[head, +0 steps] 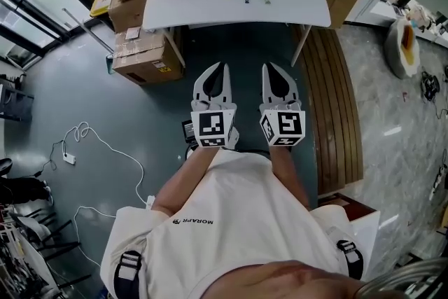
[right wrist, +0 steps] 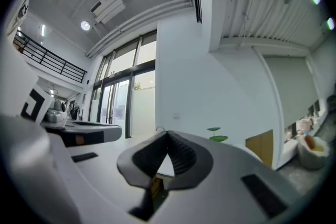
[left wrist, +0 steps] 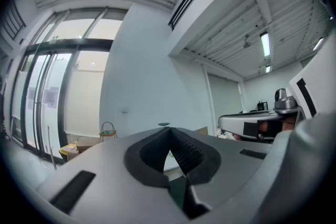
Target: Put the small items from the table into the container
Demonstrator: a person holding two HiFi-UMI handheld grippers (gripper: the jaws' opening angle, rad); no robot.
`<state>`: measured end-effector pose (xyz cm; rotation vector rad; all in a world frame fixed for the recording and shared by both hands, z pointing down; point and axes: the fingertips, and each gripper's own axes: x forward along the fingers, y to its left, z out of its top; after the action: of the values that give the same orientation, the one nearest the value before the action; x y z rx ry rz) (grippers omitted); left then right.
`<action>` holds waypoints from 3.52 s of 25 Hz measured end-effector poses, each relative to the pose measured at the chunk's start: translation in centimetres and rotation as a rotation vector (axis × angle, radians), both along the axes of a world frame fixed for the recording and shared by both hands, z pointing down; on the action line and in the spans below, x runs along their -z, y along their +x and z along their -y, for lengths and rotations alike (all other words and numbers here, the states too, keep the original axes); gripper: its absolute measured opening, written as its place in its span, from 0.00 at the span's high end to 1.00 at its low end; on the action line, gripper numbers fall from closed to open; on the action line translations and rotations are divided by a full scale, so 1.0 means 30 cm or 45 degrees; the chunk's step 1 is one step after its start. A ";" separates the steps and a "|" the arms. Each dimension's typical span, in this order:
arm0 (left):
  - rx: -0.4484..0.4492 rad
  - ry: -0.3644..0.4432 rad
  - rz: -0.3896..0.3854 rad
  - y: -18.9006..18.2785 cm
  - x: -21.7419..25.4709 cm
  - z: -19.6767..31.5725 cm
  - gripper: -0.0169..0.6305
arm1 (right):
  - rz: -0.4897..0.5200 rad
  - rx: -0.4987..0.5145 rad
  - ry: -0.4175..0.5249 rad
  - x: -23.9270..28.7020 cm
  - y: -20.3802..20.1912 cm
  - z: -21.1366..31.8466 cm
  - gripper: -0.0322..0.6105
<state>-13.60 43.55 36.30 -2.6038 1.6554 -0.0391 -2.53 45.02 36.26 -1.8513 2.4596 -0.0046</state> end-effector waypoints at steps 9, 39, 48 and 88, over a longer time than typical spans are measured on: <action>-0.024 -0.038 -0.023 0.086 -0.090 0.234 0.97 | -0.055 0.006 -0.051 -0.077 0.060 0.211 0.93; -0.088 -0.106 -0.073 0.228 -0.072 1.476 0.97 | -0.074 -0.138 -0.151 -0.061 0.225 1.437 0.93; -0.107 -0.142 -0.093 0.250 -0.104 1.575 0.97 | -0.101 -0.153 -0.217 -0.101 0.241 1.542 0.93; 0.141 -0.097 0.007 0.445 -0.084 1.923 0.97 | -0.021 0.133 -0.198 -0.125 0.419 1.946 0.93</action>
<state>-0.26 -14.15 38.83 -2.5593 1.8302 -0.1159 10.04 -13.38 40.02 -1.7817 2.6335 -0.1920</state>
